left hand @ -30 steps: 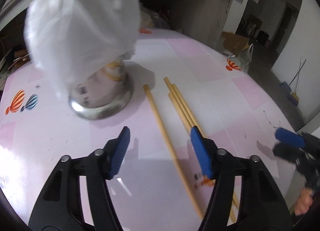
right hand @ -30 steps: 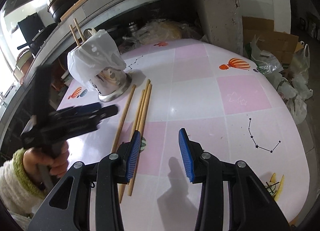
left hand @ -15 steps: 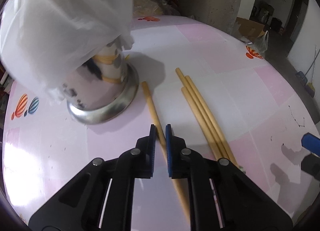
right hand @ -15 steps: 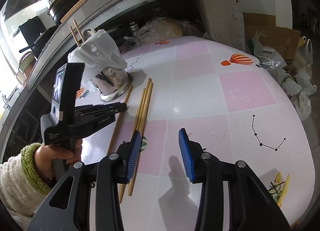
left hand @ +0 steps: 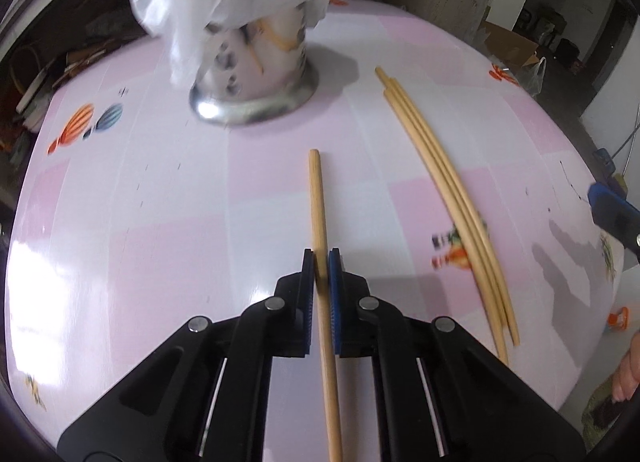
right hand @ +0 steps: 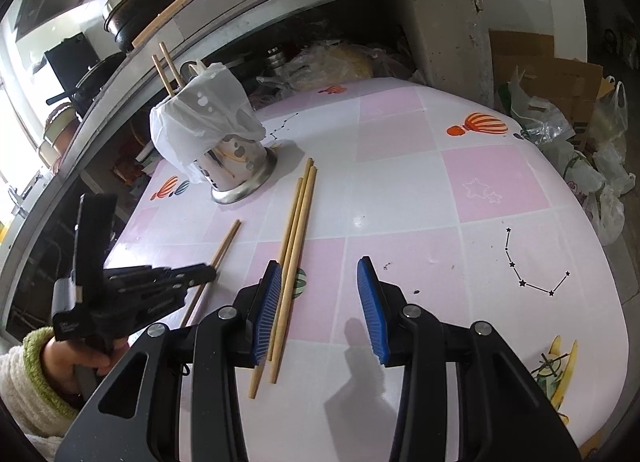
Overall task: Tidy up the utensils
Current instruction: 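Close the left tool on a single wooden chopstick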
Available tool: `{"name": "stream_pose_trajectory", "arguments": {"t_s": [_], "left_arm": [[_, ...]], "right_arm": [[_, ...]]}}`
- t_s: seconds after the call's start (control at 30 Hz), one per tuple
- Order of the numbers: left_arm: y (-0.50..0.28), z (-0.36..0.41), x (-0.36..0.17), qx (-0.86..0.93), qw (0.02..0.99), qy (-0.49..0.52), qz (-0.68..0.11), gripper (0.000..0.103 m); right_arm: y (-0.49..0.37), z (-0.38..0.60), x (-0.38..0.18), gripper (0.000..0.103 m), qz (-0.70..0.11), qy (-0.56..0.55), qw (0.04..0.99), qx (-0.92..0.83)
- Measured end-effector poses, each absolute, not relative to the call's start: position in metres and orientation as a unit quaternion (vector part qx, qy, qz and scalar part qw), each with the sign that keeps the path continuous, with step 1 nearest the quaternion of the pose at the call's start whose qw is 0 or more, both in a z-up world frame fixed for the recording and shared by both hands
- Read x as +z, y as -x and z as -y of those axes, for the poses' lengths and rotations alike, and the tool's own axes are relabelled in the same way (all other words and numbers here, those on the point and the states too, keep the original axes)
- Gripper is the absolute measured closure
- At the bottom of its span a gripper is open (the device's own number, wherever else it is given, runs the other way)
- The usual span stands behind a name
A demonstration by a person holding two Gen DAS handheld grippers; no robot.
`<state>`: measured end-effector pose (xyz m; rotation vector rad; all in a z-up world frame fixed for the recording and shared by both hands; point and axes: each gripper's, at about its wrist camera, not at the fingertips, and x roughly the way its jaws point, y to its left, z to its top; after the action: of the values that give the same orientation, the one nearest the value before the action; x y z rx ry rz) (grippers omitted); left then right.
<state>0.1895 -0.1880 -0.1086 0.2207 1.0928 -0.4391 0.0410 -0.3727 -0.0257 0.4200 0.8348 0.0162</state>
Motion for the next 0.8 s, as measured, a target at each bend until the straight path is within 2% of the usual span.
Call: {"name": "stream_pose_trajectory", "arguments": {"t_s": [0.1,0.27,0.8], "left_arm": [[-0.186,0.183,-0.108,-0.220,0.817,-0.100,-0.524,0.096],[-0.188,0.180,-0.103,-0.229,0.816,-0.100,-0.521,0.080],[-0.217,0.211,-0.108,-0.219,0.809,-0.150,-0.524,0.079]], "right_arm": [[-0.043,0.370,-0.028,0.064,-0.407,-0.202,0.891,0.012],[-0.043,0.370,-0.029,0.064,-0.409,-0.201,0.890,0.013],[-0.044,0.376,-0.033,0.064,-0.413,-0.208,0.887,0.007]]}}
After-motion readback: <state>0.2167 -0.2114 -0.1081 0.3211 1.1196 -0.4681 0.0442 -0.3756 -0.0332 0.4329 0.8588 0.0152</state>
